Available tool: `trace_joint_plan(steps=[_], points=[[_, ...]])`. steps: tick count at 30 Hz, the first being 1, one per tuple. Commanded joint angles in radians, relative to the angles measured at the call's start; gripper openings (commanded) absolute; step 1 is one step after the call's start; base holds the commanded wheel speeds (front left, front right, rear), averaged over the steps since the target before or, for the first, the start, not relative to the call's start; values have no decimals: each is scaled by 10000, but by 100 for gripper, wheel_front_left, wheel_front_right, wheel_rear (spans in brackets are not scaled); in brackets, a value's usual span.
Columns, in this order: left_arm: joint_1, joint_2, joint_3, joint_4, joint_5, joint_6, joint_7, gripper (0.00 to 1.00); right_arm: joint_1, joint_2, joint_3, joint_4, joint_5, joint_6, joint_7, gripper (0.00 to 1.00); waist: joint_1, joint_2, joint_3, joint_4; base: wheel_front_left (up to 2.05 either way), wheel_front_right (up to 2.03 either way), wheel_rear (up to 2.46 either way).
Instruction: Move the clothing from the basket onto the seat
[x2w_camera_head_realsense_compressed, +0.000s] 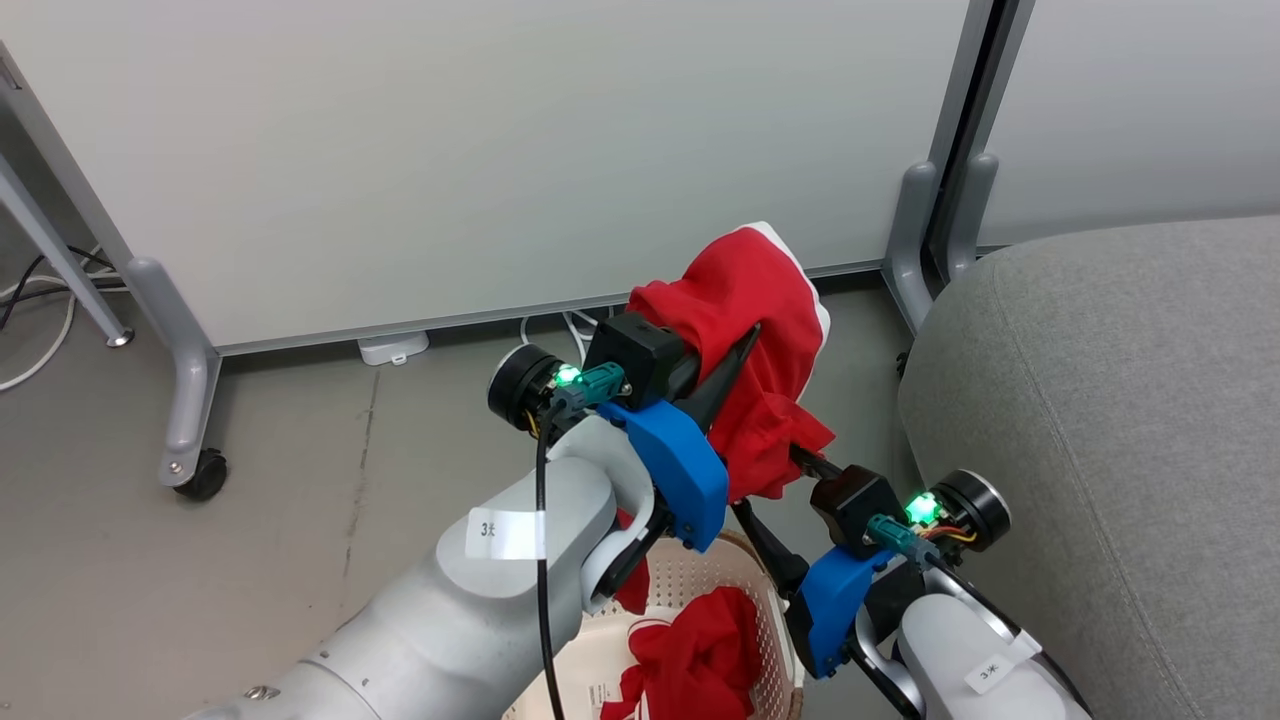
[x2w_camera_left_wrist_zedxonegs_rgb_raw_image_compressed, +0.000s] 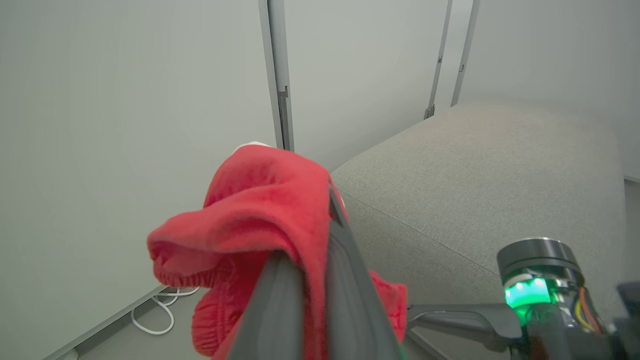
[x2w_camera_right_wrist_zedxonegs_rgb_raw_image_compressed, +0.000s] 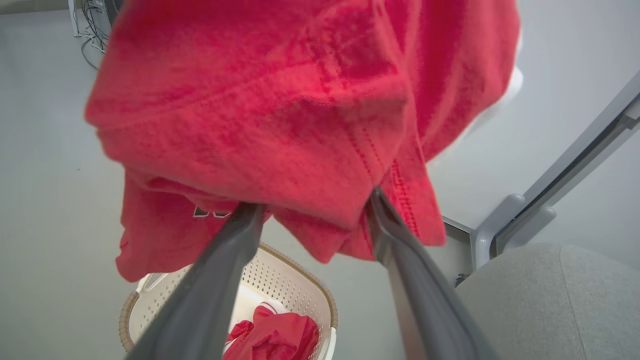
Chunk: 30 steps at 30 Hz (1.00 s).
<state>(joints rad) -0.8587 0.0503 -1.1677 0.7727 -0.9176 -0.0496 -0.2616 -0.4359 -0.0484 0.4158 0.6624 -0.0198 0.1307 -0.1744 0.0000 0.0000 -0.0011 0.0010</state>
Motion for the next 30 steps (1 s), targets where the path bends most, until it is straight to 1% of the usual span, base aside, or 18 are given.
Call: trace_joint_plan(steps=[1, 10, 11, 12, 13, 14, 15, 21, 30], points=[[-87, 1, 5, -25, -70, 2, -50, 0, -149, -36, 22, 28, 39, 1, -57, 100, 0, 0, -4, 5, 0, 0, 0], [61, 1, -126, -122, -122, -14, -51, 0, -589, -36, 248, 181, 866, 1, -545, 100, 0, 0, -89, 45, 0, 0, 0], [71, 1, -127, -125, -121, -13, -51, 0, -582, -36, 252, 201, 1003, 1, -582, 98, 0, 0, -98, 42, 0, 0, 0], [78, 1, -128, -128, -122, -9, -51, 0, -587, -36, 271, 214, 1075, 1, -593, 66, 0, 0, -103, 37, 0, 0, 0], [82, 1, -129, -131, -120, -3, -51, 0, -611, -36, 282, 237, 1167, 1, -610, 28, 0, 0, -107, 33, 0, 0, 0], [82, 1, -129, -131, -120, -3, -51, 0, -611, -36, 282, 237, 1167, 1, -610, 28, 0, 0, -107, 33, 0, 0, 0], [87, 1, -132, -129, -118, 0, -51, 0, -625, -36, 292, 257, 1283, 1, -642, 0, 0, 0, -110, 30, 0, 0, 0], [116, 1, -113, -55, -111, 10, -51, 0, -647, -36, 407, 392, 1521, 1, -722, 0, 0, 0, -106, -24, 0, 0, 0], [117, 1, -11, 68, -49, 6, -51, 0, -708, -37, 276, 538, 1610, 1, -793, 0, 0, 0, -85, -170, 0, 0, 0]])
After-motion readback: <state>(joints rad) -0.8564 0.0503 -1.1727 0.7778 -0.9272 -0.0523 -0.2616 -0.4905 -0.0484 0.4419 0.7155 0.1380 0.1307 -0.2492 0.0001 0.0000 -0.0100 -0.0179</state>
